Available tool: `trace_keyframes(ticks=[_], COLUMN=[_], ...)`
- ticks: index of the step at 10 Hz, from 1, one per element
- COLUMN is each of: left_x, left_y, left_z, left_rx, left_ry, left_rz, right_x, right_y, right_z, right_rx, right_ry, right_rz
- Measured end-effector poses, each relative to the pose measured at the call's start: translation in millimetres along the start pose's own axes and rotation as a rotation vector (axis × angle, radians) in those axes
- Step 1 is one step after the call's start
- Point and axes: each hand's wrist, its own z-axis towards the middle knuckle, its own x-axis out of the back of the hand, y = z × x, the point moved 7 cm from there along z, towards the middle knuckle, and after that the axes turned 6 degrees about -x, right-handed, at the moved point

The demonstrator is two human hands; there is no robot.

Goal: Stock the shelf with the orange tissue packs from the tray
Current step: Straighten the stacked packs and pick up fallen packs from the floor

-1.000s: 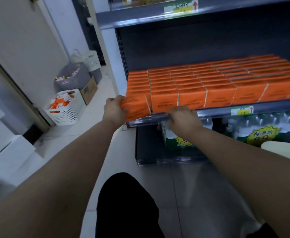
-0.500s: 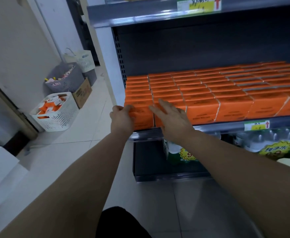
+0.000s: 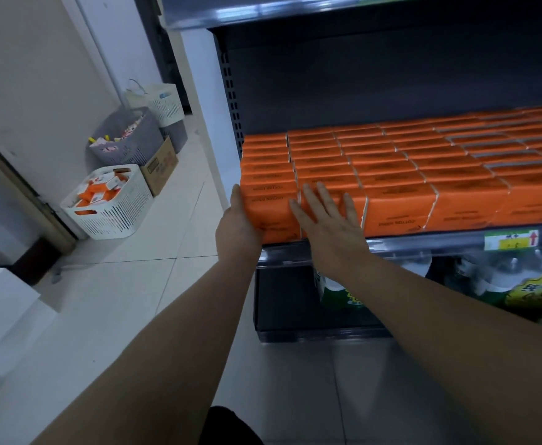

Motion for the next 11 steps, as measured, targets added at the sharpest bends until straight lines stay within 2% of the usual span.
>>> trace_keyframes(ticks=[2, 3, 4, 5, 7, 10, 11], left_x=[-12, -12, -12, -13, -7, 7, 9], left_y=[5, 4, 7, 7, 19, 61, 80], left_z=[13, 15, 13, 10, 6, -4, -10], left_rx=[0.024, 0.018, -0.01, -0.02, 0.033, -0.117, -0.142], left_ry=[-0.035, -0.066, -0.095, -0.136, -0.134, -0.115, -0.159], left_rz=[0.058, 0.014, 0.06, 0.128, 0.187, 0.309, 0.316], right_x=[-9, -8, -11, -14, 2, 14, 23], right_y=[10, 13, 18, 19, 22, 41, 55], right_z=[15, 12, 9, 10, 11, -14, -28], right_rx=[-0.06, -0.048, -0.087, -0.092, -0.069, -0.097, -0.12], right_ry=[-0.098, -0.084, -0.028, -0.05, -0.029, -0.056, -0.102], right_rz=[0.009, 0.059, 0.135, 0.16, 0.178, 0.166, 0.175])
